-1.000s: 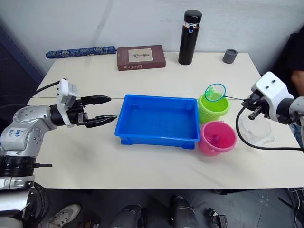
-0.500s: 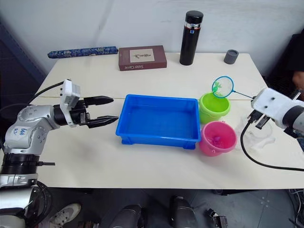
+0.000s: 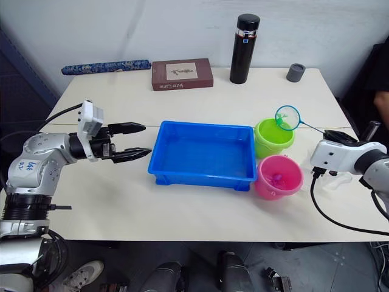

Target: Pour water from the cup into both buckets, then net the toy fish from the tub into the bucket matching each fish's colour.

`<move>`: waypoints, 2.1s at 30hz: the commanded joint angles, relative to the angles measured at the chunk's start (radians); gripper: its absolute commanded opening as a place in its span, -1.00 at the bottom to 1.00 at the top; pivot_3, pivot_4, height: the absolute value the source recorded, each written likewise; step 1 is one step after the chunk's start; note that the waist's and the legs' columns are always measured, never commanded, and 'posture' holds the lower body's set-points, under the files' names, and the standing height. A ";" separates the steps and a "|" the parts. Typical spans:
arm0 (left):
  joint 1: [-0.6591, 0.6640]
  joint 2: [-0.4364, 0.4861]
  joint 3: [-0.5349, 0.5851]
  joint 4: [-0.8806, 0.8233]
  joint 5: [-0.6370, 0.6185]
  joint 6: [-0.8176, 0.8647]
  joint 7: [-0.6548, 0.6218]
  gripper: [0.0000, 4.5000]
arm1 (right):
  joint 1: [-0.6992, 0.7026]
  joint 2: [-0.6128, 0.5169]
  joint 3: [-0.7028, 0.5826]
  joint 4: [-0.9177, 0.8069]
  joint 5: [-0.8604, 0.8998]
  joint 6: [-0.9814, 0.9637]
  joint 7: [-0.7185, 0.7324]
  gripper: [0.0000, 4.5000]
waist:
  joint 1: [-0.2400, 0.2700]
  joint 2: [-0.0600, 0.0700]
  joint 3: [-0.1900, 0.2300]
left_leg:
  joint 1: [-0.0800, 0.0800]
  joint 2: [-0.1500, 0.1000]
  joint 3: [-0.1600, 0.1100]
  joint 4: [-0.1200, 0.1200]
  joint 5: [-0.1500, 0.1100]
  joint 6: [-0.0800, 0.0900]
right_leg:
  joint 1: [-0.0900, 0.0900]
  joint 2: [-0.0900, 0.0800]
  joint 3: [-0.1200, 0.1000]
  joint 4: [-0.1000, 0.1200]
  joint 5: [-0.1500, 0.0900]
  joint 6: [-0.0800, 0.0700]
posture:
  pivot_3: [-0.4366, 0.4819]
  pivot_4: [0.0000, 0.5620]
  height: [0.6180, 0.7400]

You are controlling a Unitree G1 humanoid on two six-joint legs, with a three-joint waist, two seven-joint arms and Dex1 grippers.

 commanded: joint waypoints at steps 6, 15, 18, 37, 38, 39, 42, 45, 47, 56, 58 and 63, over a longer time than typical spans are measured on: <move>-0.009 0.006 0.014 -0.030 -0.005 -0.006 0.000 0.98 | 0.027 -0.046 -0.006 -0.001 -0.160 -0.111 -0.116 -1.00 | 0.001 0.000 0.000 | 0.000 0.000 0.000 0.000 0.000 0.000 | 0.000 0.000 0.000 0.001 0.000 0.000 | -0.05 -0.47 0.99; -0.008 0.003 0.015 -0.040 -0.014 -0.001 -0.005 0.98 | 0.024 -0.044 -0.017 0.001 -0.215 -0.130 -0.175 -1.00 | 0.001 0.000 0.000 | 0.000 0.000 0.000 0.000 0.000 0.000 | 0.000 0.000 0.000 0.001 0.000 0.000 | -0.05 -0.47 0.99; -0.009 0.008 0.018 -0.053 -0.027 0.008 -0.019 0.98 | 0.008 -0.043 -0.025 -0.022 -0.149 -0.134 -0.126 -1.00 | 0.000 0.000 0.000 | 0.000 0.000 0.000 0.000 0.000 0.000 | 0.000 0.000 0.001 0.001 0.000 0.000 | -0.05 -0.47 0.99; 0.088 0.174 0.110 -0.219 -0.133 0.138 -0.126 0.98 | -0.469 0.002 0.231 -0.176 0.844 0.696 0.815 -1.00 | -0.018 0.000 0.000 | 0.000 0.002 -0.002 0.000 0.000 0.001 | 0.002 0.001 0.000 0.000 0.000 0.000 | -0.05 -0.47 0.99; 0.102 0.190 0.112 -0.240 -0.143 0.148 -0.139 0.98 | -0.478 0.012 0.259 -0.177 0.843 0.695 0.843 -1.00 | -0.018 0.000 0.000 | 0.000 0.002 -0.002 0.000 0.000 0.001 | 0.002 0.000 0.000 0.000 0.000 0.000 | -0.05 -0.47 0.99; 0.111 0.198 0.110 -0.255 -0.150 0.154 -0.146 0.98 | -0.486 0.021 0.283 -0.179 0.845 0.707 0.862 -1.00 | -0.017 0.000 0.000 | 0.000 0.002 -0.002 0.000 0.000 0.001 | 0.002 0.000 0.000 -0.001 0.000 0.000 | -0.05 -0.47 0.99; 0.140 0.208 0.103 -0.301 -0.166 0.164 -0.156 0.98 | -0.507 0.065 0.337 -0.191 0.847 0.746 0.874 -1.00 | -0.014 0.000 0.000 | 0.000 0.001 -0.002 0.000 -0.001 0.001 | 0.002 -0.001 -0.001 -0.001 0.000 0.000 | -0.05 -0.47 0.99; 0.182 0.197 0.098 -0.342 -0.166 0.155 -0.147 0.98 | -0.489 0.115 0.373 -0.248 0.855 0.789 0.856 -1.00 | -0.014 0.000 0.000 | 0.000 0.001 -0.003 0.000 -0.001 0.001 | 0.001 -0.001 -0.001 -0.001 0.000 0.000 | -0.05 -0.47 0.99; 0.216 0.175 0.086 -0.359 -0.151 0.129 -0.129 0.98 | -0.463 0.144 0.394 -0.288 0.849 0.816 0.826 -1.00 | -0.015 0.000 0.000 | -0.001 0.001 -0.003 0.000 -0.001 0.001 | 0.001 -0.001 -0.001 -0.001 0.000 0.000 | -0.05 -0.47 0.99; 0.320 0.053 0.000 -0.404 -0.099 0.064 -0.029 0.98 | -0.296 0.234 0.452 -0.434 0.799 0.881 0.651 -1.00 | -0.001 0.000 0.000 | -0.001 0.000 -0.003 0.001 -0.001 0.001 | 0.001 -0.002 -0.001 -0.001 0.000 0.000 | -0.05 -0.47 0.99; 0.323 0.041 -0.010 -0.401 -0.097 0.060 -0.021 0.98 | -0.277 0.261 0.464 -0.438 0.785 0.884 0.613 -1.00 | 0.004 0.000 0.000 | 0.000 0.000 -0.003 0.001 -0.001 0.001 | 0.001 -0.002 -0.001 -0.001 0.000 0.000 | -0.05 -0.47 0.99; 0.342 0.036 -0.066 -0.385 -0.060 0.024 -0.044 0.98 | -0.267 0.339 0.520 -0.407 0.726 0.864 0.539 -1.00 | 0.002 0.000 0.000 | 0.000 0.000 -0.003 0.001 0.000 0.001 | 0.001 -0.001 -0.001 -0.001 0.000 0.000 | -0.05 -0.47 0.99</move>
